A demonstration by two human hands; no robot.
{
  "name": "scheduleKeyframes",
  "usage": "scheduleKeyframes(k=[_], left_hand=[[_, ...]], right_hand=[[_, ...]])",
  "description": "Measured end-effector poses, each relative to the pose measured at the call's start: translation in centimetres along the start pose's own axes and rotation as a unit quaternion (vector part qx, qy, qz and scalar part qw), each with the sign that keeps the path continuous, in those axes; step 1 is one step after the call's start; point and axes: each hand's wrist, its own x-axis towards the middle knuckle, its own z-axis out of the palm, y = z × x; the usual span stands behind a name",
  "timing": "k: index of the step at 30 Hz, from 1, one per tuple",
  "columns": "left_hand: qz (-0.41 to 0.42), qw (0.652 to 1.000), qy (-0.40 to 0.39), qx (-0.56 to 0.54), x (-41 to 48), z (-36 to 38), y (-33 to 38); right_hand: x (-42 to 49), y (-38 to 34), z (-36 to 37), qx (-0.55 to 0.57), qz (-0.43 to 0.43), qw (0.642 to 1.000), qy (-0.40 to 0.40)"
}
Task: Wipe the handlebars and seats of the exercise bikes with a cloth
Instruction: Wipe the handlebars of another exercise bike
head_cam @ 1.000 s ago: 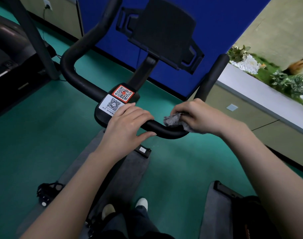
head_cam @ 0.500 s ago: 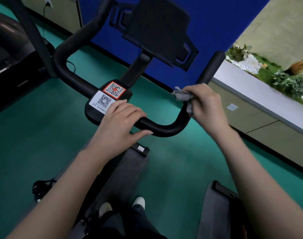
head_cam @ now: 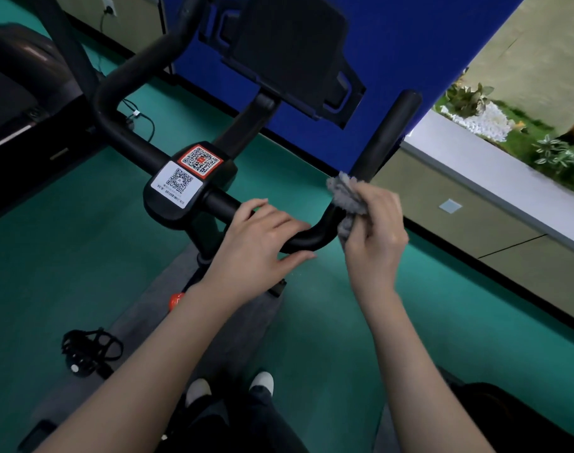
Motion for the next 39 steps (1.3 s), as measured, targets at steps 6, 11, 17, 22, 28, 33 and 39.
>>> scheduleKeyframes(k=[6, 11, 17, 22, 28, 33, 39], left_hand=[[-0.013, 1.0, 0.015, -0.005, -0.2, 0.4, 0.3], [-0.038, 0.999, 0.015, -0.03, -0.2, 0.4, 0.6], [-0.046, 0.998, 0.023, -0.026, -0.1, 0.3, 1.1], [-0.042, 0.999, 0.023, -0.022, -0.1, 0.4, 1.1], [-0.03, 0.999, 0.019, -0.011, -0.3, 0.5, 0.6], [-0.008, 1.0, 0.017, -0.004, -0.5, 0.6, 0.0], [0.017, 1.0, 0.003, 0.01, -0.6, 0.4, -0.4]], right_hand=[[-2.9, 1.4, 0.5, 0.027, 0.013, 0.999, 0.033], [-0.7, 3.3, -0.4, 0.136, 0.224, 0.957, 0.127], [-3.6, 1.6, 0.7, 0.222, 0.429, 0.849, 0.213], [-5.6, -1.0, 4.1, 0.333, 0.517, 0.772, 0.163], [-6.7, -3.3, 5.1, 0.357, 0.521, 0.75, 0.198], [-4.2, -2.6, 4.8, 0.339, 0.538, 0.732, 0.246], [-4.7, -4.3, 4.6, 0.234, 0.497, 0.786, 0.283]])
